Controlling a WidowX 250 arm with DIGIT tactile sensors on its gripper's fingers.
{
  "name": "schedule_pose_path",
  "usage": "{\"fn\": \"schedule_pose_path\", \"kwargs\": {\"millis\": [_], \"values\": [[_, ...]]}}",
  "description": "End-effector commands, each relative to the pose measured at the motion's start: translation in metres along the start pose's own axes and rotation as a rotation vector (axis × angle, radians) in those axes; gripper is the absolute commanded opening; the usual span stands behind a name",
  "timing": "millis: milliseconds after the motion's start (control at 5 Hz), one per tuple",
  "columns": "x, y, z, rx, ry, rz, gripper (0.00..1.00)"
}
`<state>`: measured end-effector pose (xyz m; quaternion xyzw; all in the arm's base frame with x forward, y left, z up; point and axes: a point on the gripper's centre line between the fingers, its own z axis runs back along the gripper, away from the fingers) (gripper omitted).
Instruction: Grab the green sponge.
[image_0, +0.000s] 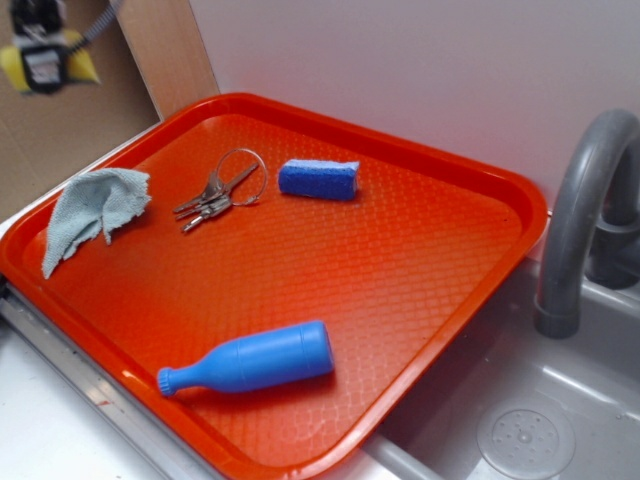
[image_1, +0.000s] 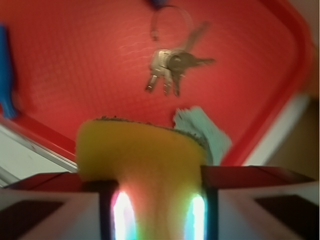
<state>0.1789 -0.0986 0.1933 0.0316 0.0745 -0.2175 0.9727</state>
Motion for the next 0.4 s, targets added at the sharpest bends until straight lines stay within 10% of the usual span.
{"fn": "schedule_pose_path", "kwargs": {"millis": [0,200], "values": [[-0.0097,-0.0248,0.0230,-0.048,-0.084,0.510,0.00],[-0.0046,-0.0249,0.0225,-0.073,-0.078,0.670,0.00]]}}
